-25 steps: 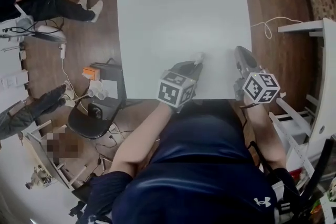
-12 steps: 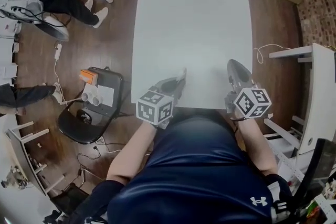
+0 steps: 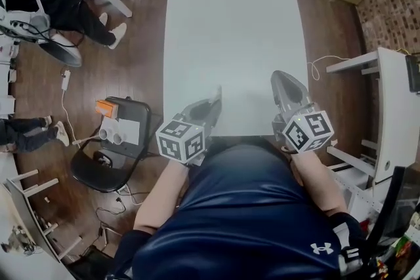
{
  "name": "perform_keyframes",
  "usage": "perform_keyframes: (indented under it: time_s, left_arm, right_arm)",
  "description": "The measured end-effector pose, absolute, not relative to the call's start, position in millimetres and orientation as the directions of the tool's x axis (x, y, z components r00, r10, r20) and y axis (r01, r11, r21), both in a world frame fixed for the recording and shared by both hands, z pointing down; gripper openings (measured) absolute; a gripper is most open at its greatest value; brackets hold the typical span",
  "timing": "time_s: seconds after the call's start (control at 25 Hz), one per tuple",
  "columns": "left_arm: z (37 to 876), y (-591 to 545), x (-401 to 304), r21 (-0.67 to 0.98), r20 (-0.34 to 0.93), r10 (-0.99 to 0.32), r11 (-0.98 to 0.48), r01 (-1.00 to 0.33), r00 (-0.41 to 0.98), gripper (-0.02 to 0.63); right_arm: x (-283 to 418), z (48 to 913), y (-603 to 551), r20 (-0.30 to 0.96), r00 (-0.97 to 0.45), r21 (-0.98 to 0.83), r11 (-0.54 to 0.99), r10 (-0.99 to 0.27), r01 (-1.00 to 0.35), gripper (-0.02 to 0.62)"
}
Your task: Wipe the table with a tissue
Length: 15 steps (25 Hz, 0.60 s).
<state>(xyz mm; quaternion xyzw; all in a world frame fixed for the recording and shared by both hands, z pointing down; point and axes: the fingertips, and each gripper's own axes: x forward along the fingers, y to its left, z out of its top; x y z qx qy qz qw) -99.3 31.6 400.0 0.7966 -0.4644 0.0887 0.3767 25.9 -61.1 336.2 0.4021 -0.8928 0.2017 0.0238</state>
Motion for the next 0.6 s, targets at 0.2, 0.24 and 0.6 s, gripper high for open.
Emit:
perform_keyframes:
  time_s: [0.2, 0.24, 0.6]
  left_arm:
    - [393, 31, -99, 0.524, 0.480, -0.677, -0.288, -0.801, 0.558, 0.017]
    - [393, 31, -99, 0.526, 0.480, -0.676, -0.288, -0.800, 0.559, 0.017]
    - [386, 24, -95, 0.528, 0.472, -0.674, -0.300, -0.794, 0.568, 0.017]
  right_arm:
    - [25, 326, -59, 0.182, -0.677, -0.306, 0.613, -0.714, -0.729, 0.011]
    - [25, 325, -58, 0.179, -0.678, -0.302, 0.616, -0.714, -0.728, 0.011]
    - [28, 322, -61, 0.174, -0.675, -0.299, 0.615, -0.717, -0.730, 0.011]
